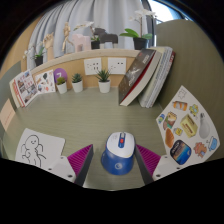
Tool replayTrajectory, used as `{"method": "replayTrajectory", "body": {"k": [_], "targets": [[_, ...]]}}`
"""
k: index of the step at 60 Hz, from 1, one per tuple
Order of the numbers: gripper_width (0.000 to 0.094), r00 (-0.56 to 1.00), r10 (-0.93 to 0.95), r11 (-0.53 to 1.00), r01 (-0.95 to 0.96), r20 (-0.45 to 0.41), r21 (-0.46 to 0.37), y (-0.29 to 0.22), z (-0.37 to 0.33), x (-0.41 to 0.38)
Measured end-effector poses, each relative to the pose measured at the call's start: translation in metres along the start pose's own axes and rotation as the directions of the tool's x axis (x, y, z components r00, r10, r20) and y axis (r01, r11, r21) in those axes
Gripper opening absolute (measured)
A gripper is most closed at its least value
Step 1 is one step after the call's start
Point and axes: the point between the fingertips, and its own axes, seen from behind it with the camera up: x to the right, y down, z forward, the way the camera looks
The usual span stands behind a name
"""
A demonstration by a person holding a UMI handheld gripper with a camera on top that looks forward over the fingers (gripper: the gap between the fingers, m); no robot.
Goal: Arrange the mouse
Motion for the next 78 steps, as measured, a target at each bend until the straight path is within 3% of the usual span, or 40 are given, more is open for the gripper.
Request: {"method": "replayTrajectory", "body": {"k": [6, 13, 22, 38, 48, 55, 67, 73, 78], "targets": [[0.0817, 1.000, -0.004, 1.000, 0.005, 0.030, -0.021, -0.006, 0.011, -0.008], [0.0743, 0.999, -0.017, 0.999, 0.019, 0.049, -0.041, -0.008, 0.020, -0.011], [0.0522, 0.999, -0.025, 0.998, 0.028, 0.040, -0.060, -0.011, 0.026, -0.003], [0.0403, 1.000, -0.006, 0.988, 0.008, 0.012, -0.152, -0.008, 0.027, -0.001], [0.0403, 0.997, 0.032, 0.975, -0.047, -0.070, -0.217, -0.022, 0.024, 0.001], [0.0403, 0.990, 0.055, 0.991, -0.070, -0.130, -0.110, -0.086, -0.002, -0.005], [0.0403, 0.982, 0.106, 0.978, -0.075, -0.156, 0.194, -0.229, -0.096, -0.065], [0.0403, 0.984, 0.110, 0.957, -0.067, -0.141, 0.283, -0.258, -0.139, -0.118], [0.0400, 0.988, 0.095, 0.954, -0.057, -0.118, 0.294, -0.255, -0.148, -0.165]]}}
